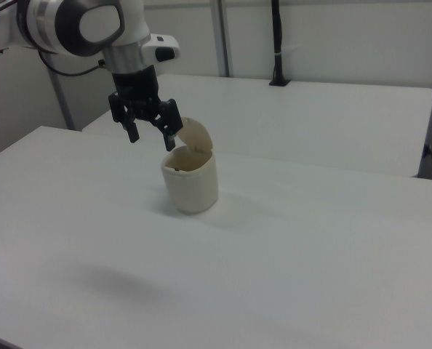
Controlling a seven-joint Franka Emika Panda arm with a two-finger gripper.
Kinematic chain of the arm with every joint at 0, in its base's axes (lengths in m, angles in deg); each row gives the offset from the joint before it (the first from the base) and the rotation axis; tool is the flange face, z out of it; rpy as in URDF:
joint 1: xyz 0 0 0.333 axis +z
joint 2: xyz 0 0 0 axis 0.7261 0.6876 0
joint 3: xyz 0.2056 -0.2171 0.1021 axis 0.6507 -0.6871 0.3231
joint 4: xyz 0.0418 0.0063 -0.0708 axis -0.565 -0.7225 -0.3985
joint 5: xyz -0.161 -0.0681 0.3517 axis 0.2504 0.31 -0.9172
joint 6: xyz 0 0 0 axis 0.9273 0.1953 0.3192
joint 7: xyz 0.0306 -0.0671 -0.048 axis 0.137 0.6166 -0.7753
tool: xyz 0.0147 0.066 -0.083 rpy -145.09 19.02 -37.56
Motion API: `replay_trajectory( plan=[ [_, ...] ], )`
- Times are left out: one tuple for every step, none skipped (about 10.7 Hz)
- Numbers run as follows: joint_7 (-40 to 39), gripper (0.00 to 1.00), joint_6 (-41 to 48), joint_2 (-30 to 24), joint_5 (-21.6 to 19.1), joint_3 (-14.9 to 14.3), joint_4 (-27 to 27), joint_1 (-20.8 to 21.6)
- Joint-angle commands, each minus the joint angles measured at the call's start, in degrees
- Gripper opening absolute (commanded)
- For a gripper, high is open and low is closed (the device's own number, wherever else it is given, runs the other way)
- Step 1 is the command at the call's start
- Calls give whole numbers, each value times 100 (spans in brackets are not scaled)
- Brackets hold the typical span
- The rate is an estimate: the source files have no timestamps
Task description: Close the trash bin
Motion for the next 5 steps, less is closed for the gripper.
replay_trajectory(
  plan=[
    [-141, 100, -81, 60, -83, 61, -60, 22],
    [-132, 100, -81, 156, -83, 61, -8, 91],
    [-124, 100, -81, 383, -65, 52, 201, 161],
    [-106, 98, -81, 681, -83, 35, 421, 223],
    [-115, 87, -168, 954, -109, 35, 510, 319]
  ],
)
